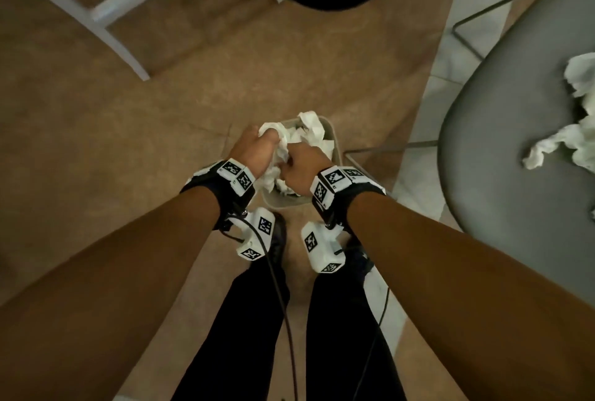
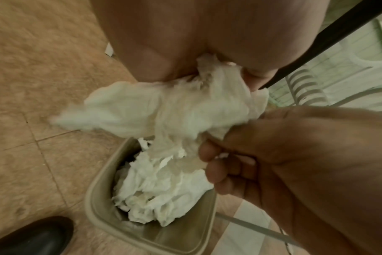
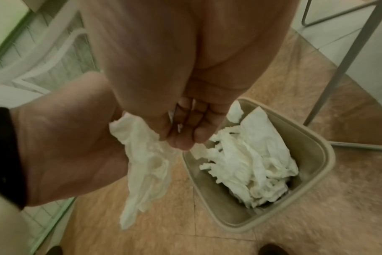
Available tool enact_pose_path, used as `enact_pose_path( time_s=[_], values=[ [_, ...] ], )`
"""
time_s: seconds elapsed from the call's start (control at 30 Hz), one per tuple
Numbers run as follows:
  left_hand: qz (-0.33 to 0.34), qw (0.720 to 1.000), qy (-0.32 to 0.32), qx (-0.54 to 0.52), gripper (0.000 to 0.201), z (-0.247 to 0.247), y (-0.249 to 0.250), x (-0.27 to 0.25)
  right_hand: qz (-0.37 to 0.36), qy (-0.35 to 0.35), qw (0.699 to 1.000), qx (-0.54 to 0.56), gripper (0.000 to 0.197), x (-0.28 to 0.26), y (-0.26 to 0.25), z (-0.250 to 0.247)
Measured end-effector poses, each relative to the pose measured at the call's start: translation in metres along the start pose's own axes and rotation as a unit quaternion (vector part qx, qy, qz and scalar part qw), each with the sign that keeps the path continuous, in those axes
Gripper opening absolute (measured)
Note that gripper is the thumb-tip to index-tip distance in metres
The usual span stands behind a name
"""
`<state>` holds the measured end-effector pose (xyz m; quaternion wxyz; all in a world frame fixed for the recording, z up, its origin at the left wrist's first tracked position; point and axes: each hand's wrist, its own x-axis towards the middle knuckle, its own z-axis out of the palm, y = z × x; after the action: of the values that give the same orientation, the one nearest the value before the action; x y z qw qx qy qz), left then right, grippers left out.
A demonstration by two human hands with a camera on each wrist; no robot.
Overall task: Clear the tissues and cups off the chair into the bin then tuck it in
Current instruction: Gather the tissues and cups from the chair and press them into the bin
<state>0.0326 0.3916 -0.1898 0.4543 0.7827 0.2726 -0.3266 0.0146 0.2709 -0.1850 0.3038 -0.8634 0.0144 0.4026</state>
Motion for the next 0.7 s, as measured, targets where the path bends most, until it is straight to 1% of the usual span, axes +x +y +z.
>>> enact_pose_path(
  time_s=[0.03, 0.1, 0.13, 0.17, 0.23, 0.27, 0.3, 0.33, 0.4, 0.47, 0.53, 0.57, 0.6, 0.63, 0.67, 0.7],
  values=[
    [-0.01, 1.0, -0.013, 0.001, 0.04, 0.003, -0.009, 0.004, 0.015, -0.008, 1.0, -0.01, 0.034, 0.008, 0.009, 0.011],
    [-0.015, 1.0, -0.018, -0.011, 0.016, 0.013, -0.024, 0.012, 0.042, -0.014, 0.999, -0.031, 0.033, 0.019, 0.028, 0.028],
    [-0.021, 0.999, -0.021, -0.017, 0.014, 0.018, -0.029, 0.014, 0.051, -0.016, 0.998, -0.041, 0.033, 0.023, 0.037, 0.032],
    [-0.028, 0.999, -0.027, -0.017, 0.024, 0.024, -0.035, 0.016, 0.063, -0.019, 0.997, -0.049, 0.033, 0.026, 0.045, 0.036],
    [-0.029, 0.999, -0.038, 0.007, 0.052, 0.033, -0.045, 0.02, 0.088, -0.035, 0.994, -0.062, 0.035, 0.03, 0.059, 0.038],
    [-0.016, 0.998, -0.046, 0.031, 0.065, 0.037, -0.051, 0.024, 0.097, -0.045, 0.992, -0.069, 0.037, 0.032, 0.065, 0.037],
    [0.004, 0.997, -0.059, 0.053, 0.073, 0.039, -0.055, 0.026, 0.107, -0.049, 0.99, -0.073, 0.041, 0.033, 0.07, 0.037],
    [0.026, 0.995, -0.069, 0.068, 0.076, 0.04, -0.058, 0.029, 0.113, -0.047, 0.99, -0.072, 0.048, 0.034, 0.074, 0.035],
    [0.07, 0.993, -0.069, 0.07, 0.075, 0.041, -0.066, 0.036, 0.115, -0.033, 0.99, -0.076, 0.062, 0.033, 0.078, 0.03],
    [0.109, 0.989, -0.022, 0.093, 0.064, 0.039, -0.073, 0.043, 0.101, -0.02, 0.991, -0.081, 0.064, 0.035, 0.08, 0.026],
    [0.163, 0.977, 0.046, 0.129, 0.051, 0.037, -0.08, 0.053, 0.096, -0.01, 0.994, -0.053, 0.069, 0.041, 0.085, 0.027],
    [0.185, 0.969, 0.085, 0.142, 0.047, 0.037, -0.082, 0.057, 0.098, 0.001, 0.994, -0.044, 0.071, 0.045, 0.089, 0.028],
    [0.188, 0.961, 0.123, 0.159, 0.048, 0.037, -0.085, 0.061, 0.097, 0.019, 0.994, -0.04, 0.071, 0.048, 0.092, 0.03],
    [0.174, 0.958, 0.152, 0.171, 0.053, 0.037, -0.086, 0.063, 0.092, 0.04, 0.994, -0.041, 0.07, 0.051, 0.095, 0.033],
    [0.139, 0.961, 0.163, 0.173, 0.062, 0.037, -0.088, 0.066, 0.08, 0.061, 0.994, -0.047, 0.069, 0.054, 0.097, 0.035],
    [0.099, 0.969, 0.156, 0.161, 0.07, 0.037, -0.092, 0.069, 0.067, 0.076, 0.993, -0.057, 0.068, 0.056, 0.098, 0.037]
  ],
)
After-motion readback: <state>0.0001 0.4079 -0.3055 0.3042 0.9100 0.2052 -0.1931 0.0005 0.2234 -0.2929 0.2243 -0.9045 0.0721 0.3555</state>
